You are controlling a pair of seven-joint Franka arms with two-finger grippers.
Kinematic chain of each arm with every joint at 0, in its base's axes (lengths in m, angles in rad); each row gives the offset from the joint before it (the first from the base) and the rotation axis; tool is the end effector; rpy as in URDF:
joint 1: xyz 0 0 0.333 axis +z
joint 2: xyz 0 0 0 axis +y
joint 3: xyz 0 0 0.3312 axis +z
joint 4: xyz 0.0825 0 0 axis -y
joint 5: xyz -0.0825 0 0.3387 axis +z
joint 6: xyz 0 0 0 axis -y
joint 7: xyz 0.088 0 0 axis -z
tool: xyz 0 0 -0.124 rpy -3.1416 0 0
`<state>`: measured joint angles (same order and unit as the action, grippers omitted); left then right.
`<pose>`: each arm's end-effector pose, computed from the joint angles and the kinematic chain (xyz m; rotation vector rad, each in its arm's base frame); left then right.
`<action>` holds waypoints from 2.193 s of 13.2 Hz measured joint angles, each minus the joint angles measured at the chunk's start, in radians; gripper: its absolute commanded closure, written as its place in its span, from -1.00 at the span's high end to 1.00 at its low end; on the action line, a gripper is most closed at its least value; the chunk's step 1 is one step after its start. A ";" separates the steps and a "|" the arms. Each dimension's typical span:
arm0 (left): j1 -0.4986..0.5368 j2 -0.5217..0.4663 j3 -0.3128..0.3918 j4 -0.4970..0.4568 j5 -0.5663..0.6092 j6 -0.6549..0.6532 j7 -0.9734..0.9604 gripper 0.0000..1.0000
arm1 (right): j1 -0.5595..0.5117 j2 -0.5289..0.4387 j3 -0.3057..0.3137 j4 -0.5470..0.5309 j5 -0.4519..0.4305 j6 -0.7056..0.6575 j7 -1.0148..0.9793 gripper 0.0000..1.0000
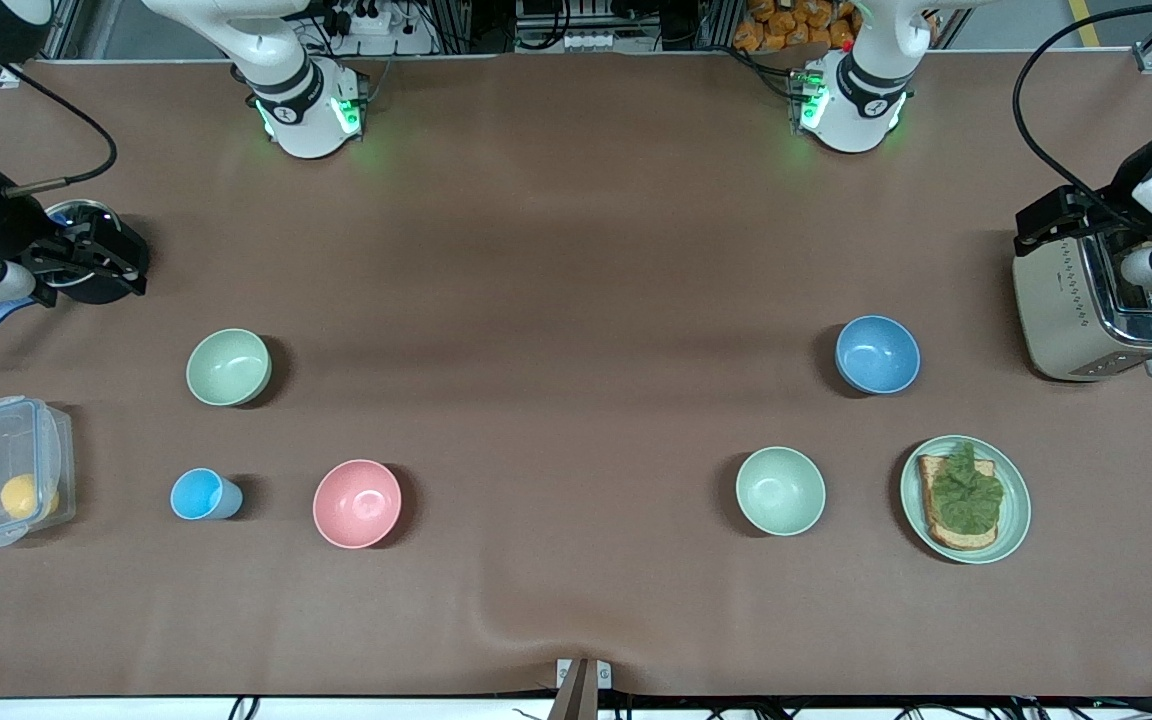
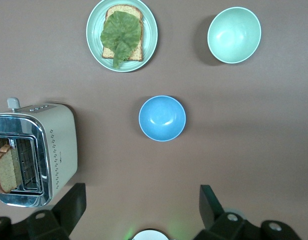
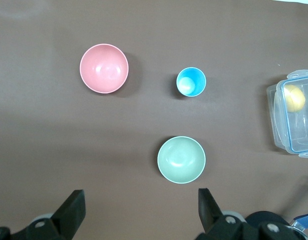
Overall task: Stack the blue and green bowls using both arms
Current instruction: 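Reach the right gripper to the green bowl while the left gripper reaches the blue bowl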
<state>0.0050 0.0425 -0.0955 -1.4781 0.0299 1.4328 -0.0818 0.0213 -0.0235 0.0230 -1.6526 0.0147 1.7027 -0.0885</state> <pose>0.5058 -0.0406 0.6287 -3.1056 0.0093 0.1322 0.5139 0.0246 0.6115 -3.1203 -0.2053 -0.1156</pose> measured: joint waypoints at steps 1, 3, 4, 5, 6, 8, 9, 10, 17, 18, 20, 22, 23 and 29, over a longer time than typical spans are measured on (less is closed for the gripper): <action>0.000 0.000 0.000 0.000 0.000 0.000 0.000 1.00 | 0.000 0.000 -0.001 0.000 0.000 0.000 0.000 1.00; 0.000 0.000 0.001 0.000 0.000 0.000 0.000 1.00 | -0.005 0.000 -0.007 0.000 0.000 -0.004 0.001 1.00; 0.001 0.000 0.002 0.000 0.000 0.000 0.000 1.00 | -0.006 0.000 -0.009 0.000 0.000 -0.005 0.001 1.00; 0.001 0.000 0.002 0.000 0.000 0.000 0.000 1.00 | -0.007 0.003 -0.010 -0.002 -0.001 -0.006 0.000 1.00; 0.002 0.003 0.003 -0.001 0.000 0.000 0.005 1.00 | -0.009 0.011 -0.011 -0.007 -0.001 -0.006 0.000 1.00; 0.002 0.024 0.003 -0.007 0.000 0.001 0.024 1.00 | -0.011 0.054 -0.014 -0.012 -0.006 -0.002 0.000 1.00; 0.001 0.044 0.003 -0.011 0.000 0.001 0.026 1.00 | -0.018 0.084 -0.016 -0.013 -0.007 0.001 -0.002 1.00; 0.002 0.071 0.003 -0.015 0.003 0.004 0.029 1.00 | -0.036 0.116 -0.016 -0.013 -0.007 0.007 -0.019 1.00; 0.060 0.295 0.010 -0.202 0.012 0.327 0.042 1.00 | -0.109 0.287 -0.017 -0.099 -0.002 0.200 -0.180 1.00; 0.066 0.304 0.010 -0.274 0.016 0.424 0.042 1.00 | -0.123 0.308 -0.018 -0.110 0.001 0.219 -0.188 1.00; 0.087 0.310 0.011 -0.407 0.019 0.584 0.042 1.00 | -0.145 0.361 -0.019 -0.119 0.004 0.278 -0.199 1.00; 0.095 0.311 0.010 -0.479 0.035 0.645 0.042 1.00 | -0.163 0.413 -0.019 -0.120 0.004 0.332 -0.222 0.83; 0.095 0.311 0.010 -0.493 0.045 0.654 0.042 1.00 | -0.178 0.437 -0.019 -0.120 0.005 0.353 -0.252 0.81; 0.104 0.341 0.010 -0.531 0.058 0.681 0.042 1.00 | -0.244 0.542 -0.018 -0.120 0.074 0.411 -0.366 0.67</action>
<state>0.1091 0.3835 -0.0851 -2.0095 0.0879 2.1133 -0.0394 -0.2232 0.5186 0.0050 -1.7730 0.0888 2.1134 -0.4546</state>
